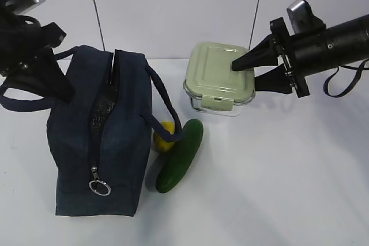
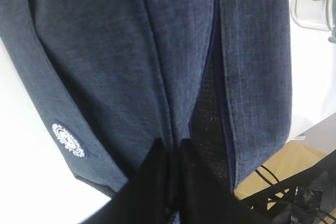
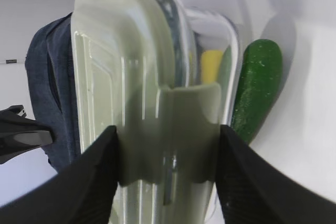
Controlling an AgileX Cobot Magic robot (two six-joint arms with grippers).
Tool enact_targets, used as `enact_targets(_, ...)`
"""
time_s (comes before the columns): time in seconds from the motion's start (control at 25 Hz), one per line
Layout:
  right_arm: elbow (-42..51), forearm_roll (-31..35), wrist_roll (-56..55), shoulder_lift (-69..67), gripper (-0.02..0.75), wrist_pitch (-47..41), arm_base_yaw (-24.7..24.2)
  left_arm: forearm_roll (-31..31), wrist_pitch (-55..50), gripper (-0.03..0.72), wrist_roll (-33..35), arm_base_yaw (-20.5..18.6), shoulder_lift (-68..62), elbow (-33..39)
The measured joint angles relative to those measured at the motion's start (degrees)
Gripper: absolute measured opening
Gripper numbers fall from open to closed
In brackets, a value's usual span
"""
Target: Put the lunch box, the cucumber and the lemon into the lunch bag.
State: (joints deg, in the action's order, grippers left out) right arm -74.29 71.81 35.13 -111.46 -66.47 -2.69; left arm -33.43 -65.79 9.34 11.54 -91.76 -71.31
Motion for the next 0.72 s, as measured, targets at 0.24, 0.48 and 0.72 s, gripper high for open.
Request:
enact_targets(0.24,-3.5,0.1,-5.2,0.0,0.385,0.0,1.9,0.9,-0.3,0.003,0.0,0.0,0.0,0.0)
enact_targets(0.48,-6.9,0.1,-9.0,0.0,0.385,-0.1,3.9,1.0,-0.5,0.003,0.0,0.0,0.0,0.0)
enact_targets(0.72,-10.3,0.0,-11.7,0.0,0.385,-0.5,7.0,-0.3,-0.5,0.003,0.0,0.0,0.0,0.0)
